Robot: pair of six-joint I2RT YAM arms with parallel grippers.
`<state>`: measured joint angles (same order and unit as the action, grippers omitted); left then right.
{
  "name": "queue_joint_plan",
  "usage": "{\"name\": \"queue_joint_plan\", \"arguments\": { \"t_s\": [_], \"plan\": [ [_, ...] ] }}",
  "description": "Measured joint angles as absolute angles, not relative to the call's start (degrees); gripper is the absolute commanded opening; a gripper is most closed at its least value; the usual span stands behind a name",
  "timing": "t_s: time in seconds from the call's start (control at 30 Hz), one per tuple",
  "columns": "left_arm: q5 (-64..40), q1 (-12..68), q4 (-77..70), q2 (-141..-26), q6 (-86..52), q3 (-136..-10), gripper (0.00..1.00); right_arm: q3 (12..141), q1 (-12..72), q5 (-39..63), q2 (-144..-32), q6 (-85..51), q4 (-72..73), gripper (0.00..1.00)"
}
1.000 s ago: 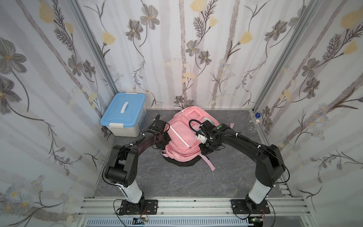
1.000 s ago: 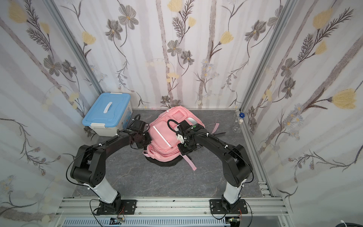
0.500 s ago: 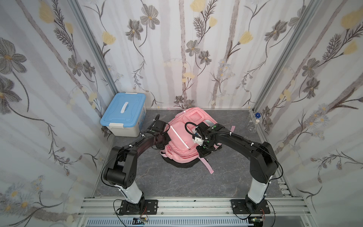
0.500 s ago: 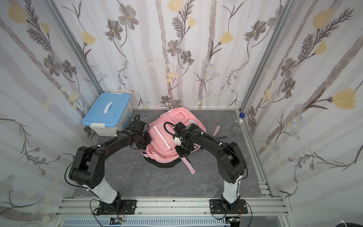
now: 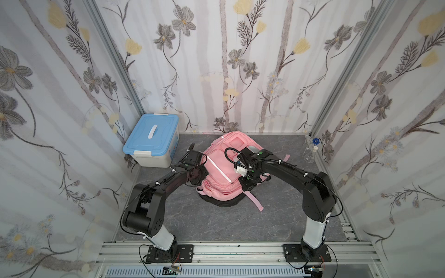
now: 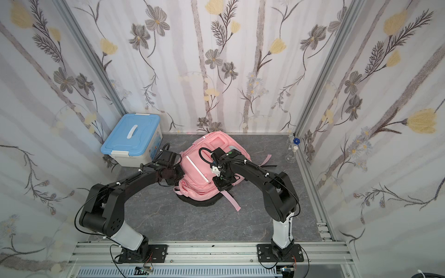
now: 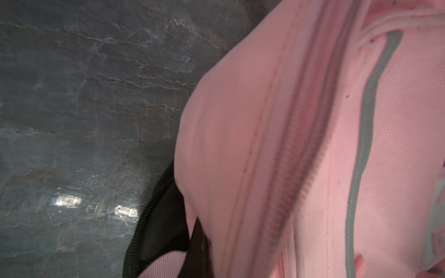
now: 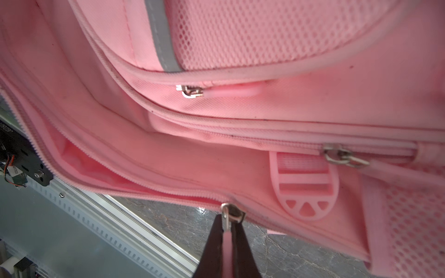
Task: Zip up the backpack
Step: Zip the zipper on the backpack.
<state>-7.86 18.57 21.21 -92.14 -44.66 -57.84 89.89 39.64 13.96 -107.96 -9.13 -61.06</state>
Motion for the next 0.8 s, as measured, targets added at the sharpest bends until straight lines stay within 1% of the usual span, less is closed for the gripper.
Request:
{"name": "queue_joint_plan", "arguments": {
  "t_s": [0.3,0.8],
  "plan": [
    [-7.6,18.7,21.2,-92.2,-44.8,-57.9,0.00,90.9,41.2,15.0,-108.2,-9.2,-62.3,0.00],
    [-7.6,18.8,21.2,-92.2,-45.0,-58.0,0.00,93.4,42.9,19.9,-112.5,-12.6,-60.8,0.00]
  ]
}}
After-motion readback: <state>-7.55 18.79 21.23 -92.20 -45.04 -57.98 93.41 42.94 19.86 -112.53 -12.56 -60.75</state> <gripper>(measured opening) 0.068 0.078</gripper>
